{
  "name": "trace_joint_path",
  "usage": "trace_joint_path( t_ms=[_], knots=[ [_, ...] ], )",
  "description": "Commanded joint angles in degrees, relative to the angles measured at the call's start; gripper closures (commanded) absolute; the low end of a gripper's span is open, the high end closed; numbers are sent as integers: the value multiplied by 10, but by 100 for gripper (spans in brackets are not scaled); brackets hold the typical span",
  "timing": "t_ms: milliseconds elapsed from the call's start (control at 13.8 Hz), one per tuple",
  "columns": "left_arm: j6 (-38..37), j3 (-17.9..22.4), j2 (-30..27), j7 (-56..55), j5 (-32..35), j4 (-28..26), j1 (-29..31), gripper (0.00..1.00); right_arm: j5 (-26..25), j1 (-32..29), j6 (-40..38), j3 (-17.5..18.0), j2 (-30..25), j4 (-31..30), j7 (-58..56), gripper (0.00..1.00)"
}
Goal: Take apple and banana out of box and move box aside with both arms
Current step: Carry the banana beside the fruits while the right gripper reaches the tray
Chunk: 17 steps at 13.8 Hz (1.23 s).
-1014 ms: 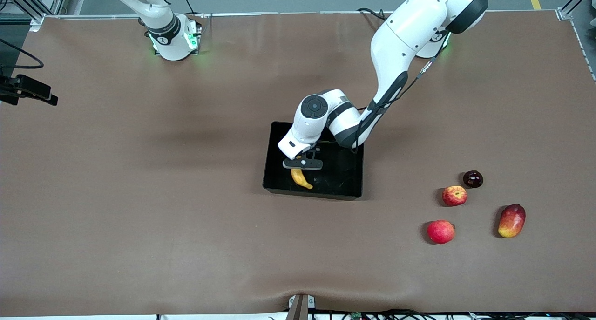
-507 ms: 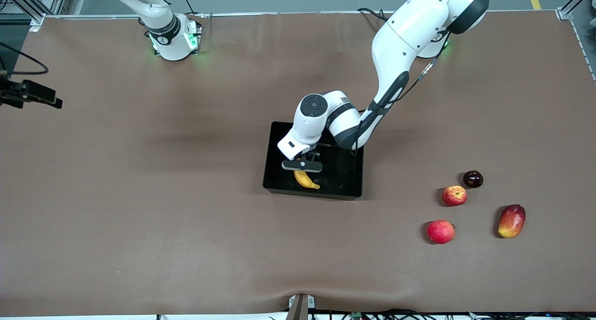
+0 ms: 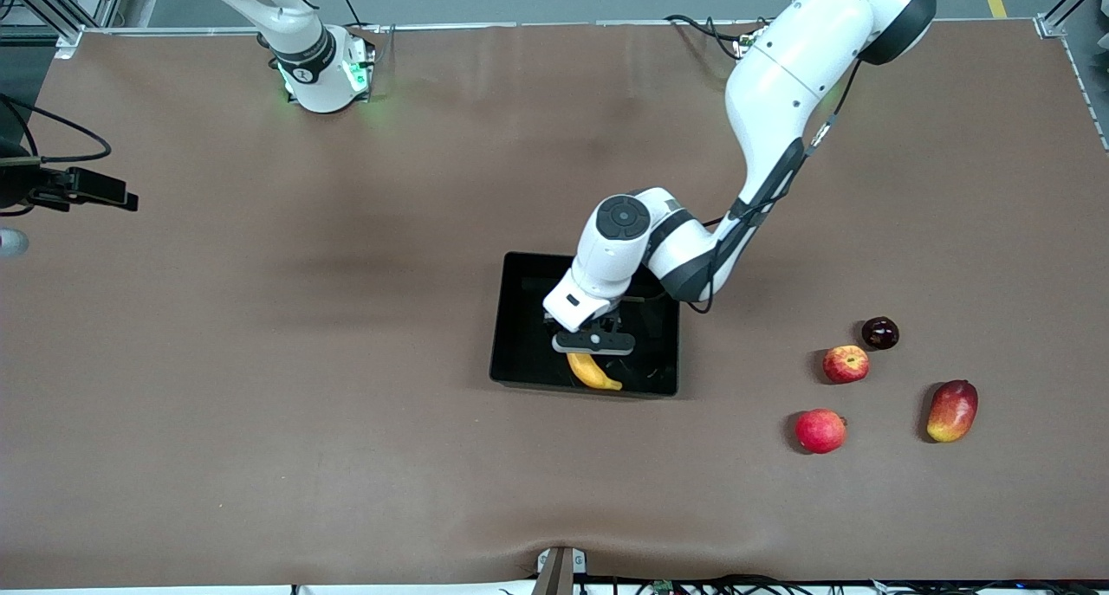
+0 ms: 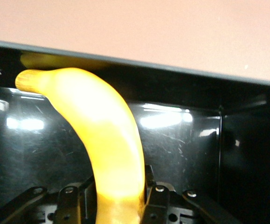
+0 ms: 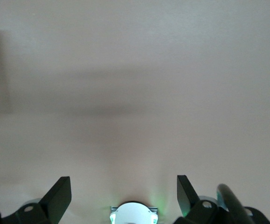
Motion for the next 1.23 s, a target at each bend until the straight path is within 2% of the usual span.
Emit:
trace_joint_path(
  t_ms=[0, 290, 507, 652, 869, 1159],
  knots=[
    [-70, -25, -52, 1, -6, -5, 23, 100, 16, 29, -16, 5, -1, 7, 47, 0],
    [-142, -121, -103, 21, -19, -7, 135, 100, 50, 110, 21, 5, 23, 6, 149, 0],
    [-211, -203, -125, 133, -19, -9, 250, 100, 102, 139, 65, 5, 56, 5, 170, 0],
    [-256, -231, -133, 247, -19, -9, 311, 100, 110, 180, 113, 5, 83, 5, 216, 0],
    [-300, -236, -140, 375, -19, -9, 377, 100, 110, 240, 191, 5, 131, 5, 282, 0],
    [-302, -231, -127, 545, -10, -16, 451, 100, 108, 306, 299, 4, 209, 5, 330, 0]
  ],
)
